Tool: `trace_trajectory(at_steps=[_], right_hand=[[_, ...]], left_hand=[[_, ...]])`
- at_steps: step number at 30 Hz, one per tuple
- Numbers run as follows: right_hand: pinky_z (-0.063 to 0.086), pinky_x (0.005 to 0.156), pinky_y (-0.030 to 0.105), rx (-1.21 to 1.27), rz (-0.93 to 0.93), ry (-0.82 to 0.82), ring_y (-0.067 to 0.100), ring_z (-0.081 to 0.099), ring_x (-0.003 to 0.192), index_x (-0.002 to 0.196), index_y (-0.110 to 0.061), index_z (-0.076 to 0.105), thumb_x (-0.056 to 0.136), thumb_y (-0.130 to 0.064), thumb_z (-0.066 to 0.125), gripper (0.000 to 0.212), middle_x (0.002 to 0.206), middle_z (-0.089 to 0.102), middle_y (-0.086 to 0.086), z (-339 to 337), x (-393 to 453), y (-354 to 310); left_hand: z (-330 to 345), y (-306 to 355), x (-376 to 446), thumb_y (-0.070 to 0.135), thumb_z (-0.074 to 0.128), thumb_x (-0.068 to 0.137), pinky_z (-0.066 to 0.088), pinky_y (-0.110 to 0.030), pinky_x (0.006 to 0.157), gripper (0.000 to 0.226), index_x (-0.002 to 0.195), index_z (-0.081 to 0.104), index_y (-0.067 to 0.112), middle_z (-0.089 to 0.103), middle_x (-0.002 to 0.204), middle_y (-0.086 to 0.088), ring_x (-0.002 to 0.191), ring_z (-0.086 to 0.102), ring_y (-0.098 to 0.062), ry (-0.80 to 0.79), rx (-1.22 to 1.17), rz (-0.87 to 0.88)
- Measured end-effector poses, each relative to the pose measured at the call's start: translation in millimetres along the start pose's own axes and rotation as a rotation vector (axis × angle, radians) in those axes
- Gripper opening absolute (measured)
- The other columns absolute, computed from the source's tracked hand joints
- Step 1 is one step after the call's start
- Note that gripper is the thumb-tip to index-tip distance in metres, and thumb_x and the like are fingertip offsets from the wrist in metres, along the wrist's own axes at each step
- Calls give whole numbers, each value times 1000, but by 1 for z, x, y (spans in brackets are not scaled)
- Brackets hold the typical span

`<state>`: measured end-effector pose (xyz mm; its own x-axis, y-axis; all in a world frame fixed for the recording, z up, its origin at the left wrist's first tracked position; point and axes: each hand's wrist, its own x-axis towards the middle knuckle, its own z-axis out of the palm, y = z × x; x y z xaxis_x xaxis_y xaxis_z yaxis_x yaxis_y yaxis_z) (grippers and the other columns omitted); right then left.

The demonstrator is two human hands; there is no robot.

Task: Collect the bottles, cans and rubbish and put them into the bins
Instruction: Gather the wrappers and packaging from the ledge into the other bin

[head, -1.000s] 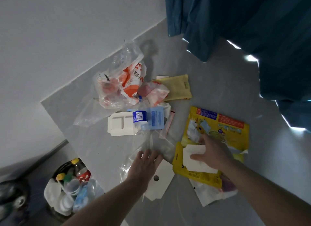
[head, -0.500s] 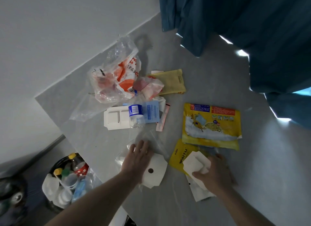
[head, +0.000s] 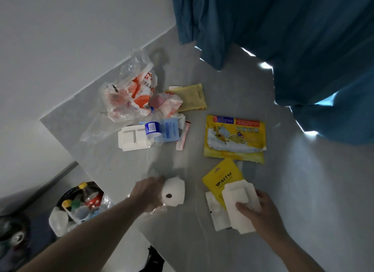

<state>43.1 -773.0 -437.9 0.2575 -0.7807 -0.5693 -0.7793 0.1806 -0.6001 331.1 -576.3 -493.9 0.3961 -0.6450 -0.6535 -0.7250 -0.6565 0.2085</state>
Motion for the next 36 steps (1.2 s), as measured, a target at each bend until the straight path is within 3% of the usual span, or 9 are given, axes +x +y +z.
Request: trace_trajectory(at_steps=[5, 10, 15, 20, 24, 27, 31, 36], right_hand=[[53, 59, 28, 213, 83, 41, 18, 71, 84, 105, -16, 71, 81, -19, 84, 28, 97, 76, 4, -32, -50, 10], [50, 61, 31, 383, 152, 42, 19, 68, 83, 108, -10, 72, 84, -21, 82, 27, 95, 74, 4, -64, -123, 5], [54, 67, 34, 448, 149, -95, 24, 69, 90, 101, -18, 71, 87, -20, 79, 17, 100, 74, 6, -102, -209, 2], [61, 84, 50, 444, 94, -166, 27, 71, 97, 108, -18, 72, 85, -24, 79, 25, 104, 76, 4, -136, -272, 19], [59, 89, 54, 456, 80, -205, 28, 71, 98, 108, -18, 72, 85, -24, 80, 25, 105, 76, 4, -151, -310, 29], [59, 89, 55, 444, 46, -245, 28, 72, 98, 111, -18, 72, 85, -25, 79, 28, 104, 76, 3, -152, -330, 28], [59, 87, 54, 402, -16, -292, 27, 73, 95, 104, -20, 74, 86, -22, 78, 19, 101, 77, 3, -144, -352, 20], [61, 83, 52, 317, -68, -325, 26, 73, 90, 97, -18, 75, 75, -33, 81, 28, 95, 78, 3, -113, -377, 4]], left_hand=[[-20, 19, -50, 46, 91, 57, 51, -36, 73, 76, 119, 50, 28, 67, 103, -1, 94, 63, -29, 59, -420, -131], [-55, 55, -139, 50, 96, 53, 56, -37, 78, 91, 126, 47, 25, 66, 99, 2, 89, 65, -23, 139, -664, -213], [-70, 100, -248, 51, 97, 52, 58, -37, 79, 94, 128, 46, 28, 68, 97, 3, 87, 68, -18, 213, -832, -270], [-55, 145, -346, 57, 97, 46, 58, -36, 74, 94, 122, 50, 32, 63, 91, 14, 87, 66, -13, 358, -923, -347], [-26, 159, -403, 72, 91, 37, 63, -44, 71, 105, 123, 59, 22, 70, 96, 5, 82, 71, -14, 450, -1051, -359], [-14, 162, -444, 65, 93, 47, 63, -44, 66, 89, 119, 58, 25, 71, 97, 2, 81, 73, -19, 494, -1142, -391], [-1, 146, -484, 44, 93, 67, 59, -32, 52, 66, 118, 60, 18, 73, 100, -6, 79, 74, -20, 542, -1281, -429], [12, 109, -516, 34, 88, 77, 56, -33, 54, 46, 111, 61, 17, 75, 88, -2, 70, 74, -19, 607, -1359, -488]])
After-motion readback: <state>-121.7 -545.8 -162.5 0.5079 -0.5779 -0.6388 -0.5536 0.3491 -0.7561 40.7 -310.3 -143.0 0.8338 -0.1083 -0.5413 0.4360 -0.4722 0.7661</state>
